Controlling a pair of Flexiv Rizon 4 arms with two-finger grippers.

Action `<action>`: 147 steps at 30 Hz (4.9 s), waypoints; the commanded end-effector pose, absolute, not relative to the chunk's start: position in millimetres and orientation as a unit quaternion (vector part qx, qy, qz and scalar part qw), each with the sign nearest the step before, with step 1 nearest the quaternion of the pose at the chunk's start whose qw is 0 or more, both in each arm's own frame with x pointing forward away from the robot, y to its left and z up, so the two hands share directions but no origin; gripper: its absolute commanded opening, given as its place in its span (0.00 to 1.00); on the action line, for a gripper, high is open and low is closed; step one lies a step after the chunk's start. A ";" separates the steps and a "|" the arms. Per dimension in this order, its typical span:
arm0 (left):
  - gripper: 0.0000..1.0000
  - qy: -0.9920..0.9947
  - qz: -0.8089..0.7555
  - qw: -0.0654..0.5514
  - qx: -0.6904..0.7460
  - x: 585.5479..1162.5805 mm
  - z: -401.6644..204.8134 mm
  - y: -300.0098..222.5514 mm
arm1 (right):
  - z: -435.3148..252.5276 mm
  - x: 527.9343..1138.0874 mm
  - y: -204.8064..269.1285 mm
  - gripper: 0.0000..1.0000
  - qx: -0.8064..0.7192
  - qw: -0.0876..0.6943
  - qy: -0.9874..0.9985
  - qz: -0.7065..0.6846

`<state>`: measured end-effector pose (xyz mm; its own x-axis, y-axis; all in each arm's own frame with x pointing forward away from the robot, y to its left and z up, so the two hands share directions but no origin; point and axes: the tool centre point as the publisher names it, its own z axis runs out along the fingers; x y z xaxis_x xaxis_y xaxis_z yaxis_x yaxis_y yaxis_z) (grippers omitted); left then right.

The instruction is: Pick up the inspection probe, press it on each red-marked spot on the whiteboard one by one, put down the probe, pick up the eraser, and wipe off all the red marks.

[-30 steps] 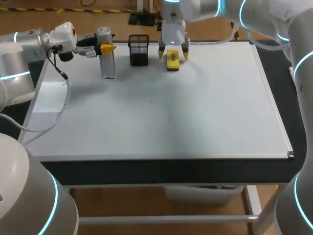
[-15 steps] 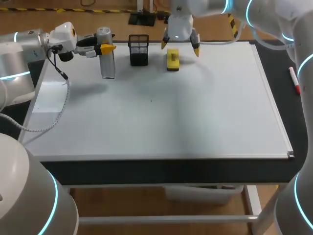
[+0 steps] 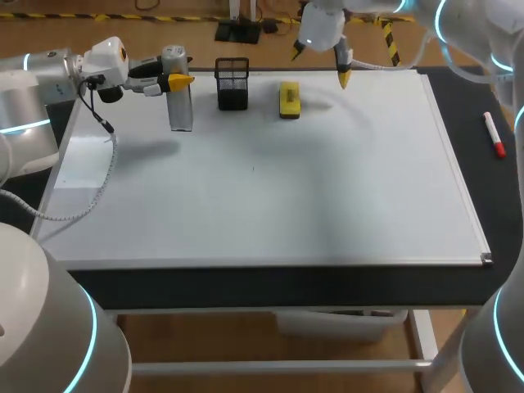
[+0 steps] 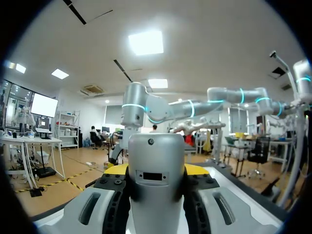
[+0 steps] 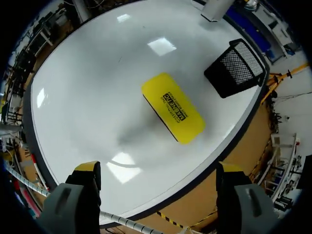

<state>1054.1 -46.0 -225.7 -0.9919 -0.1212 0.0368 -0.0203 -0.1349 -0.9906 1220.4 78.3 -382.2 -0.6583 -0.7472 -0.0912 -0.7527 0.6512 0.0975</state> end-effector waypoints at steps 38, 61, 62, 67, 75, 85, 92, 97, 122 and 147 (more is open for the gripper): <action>0.00 0.657 -0.751 0.034 -0.053 1053.8 -224.8 -45.7 | -236.6 1149.9 -20.2 1.00 -0.065 0.118 0.964 0.227; 0.00 0.657 -0.751 0.034 -0.053 1053.8 -224.8 -45.7 | -235.1 1148.7 -19.9 1.00 -0.070 0.126 0.962 0.231; 0.00 0.657 -0.751 0.034 -0.053 1053.8 -224.8 -45.7 | -235.1 1148.7 -19.9 1.00 -0.070 0.126 0.962 0.231; 0.00 0.657 -0.751 0.034 -0.053 1053.8 -224.8 -45.7 | -235.1 1148.7 -19.9 1.00 -0.070 0.126 0.962 0.231; 0.00 0.657 -0.751 0.034 -0.053 1053.8 -224.8 -45.7 | -235.1 1148.7 -19.9 1.00 -0.070 0.126 0.962 0.231; 0.00 0.656 -0.752 0.038 -0.050 1054.9 -224.5 -46.2 | -235.1 1148.7 -19.9 1.00 -0.070 0.126 0.962 0.231; 0.00 0.652 -0.756 0.041 -0.033 1069.2 -218.4 -48.5 | -235.1 1148.7 -19.9 1.00 -0.070 0.126 0.962 0.231; 0.00 0.653 -0.756 0.043 -0.011 1083.4 -210.7 -55.1 | -235.1 1148.7 -19.9 1.00 -0.070 0.126 0.962 0.231; 0.00 0.627 -0.774 0.030 0.079 1167.9 -157.9 -90.2 | -235.1 1148.7 -19.9 1.00 -0.070 0.126 0.962 0.231; 0.00 0.611 -0.784 -0.006 0.114 1167.4 -156.1 -139.0 | -235.1 1148.7 -19.9 1.00 -0.070 0.126 0.962 0.231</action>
<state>1160.2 -136.0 -153.0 -0.9871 0.0545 -0.1503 0.1328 -0.2438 -0.9607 1148.7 -19.6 -236.0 -0.9578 -0.0748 -0.2776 -0.1935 0.8818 0.4300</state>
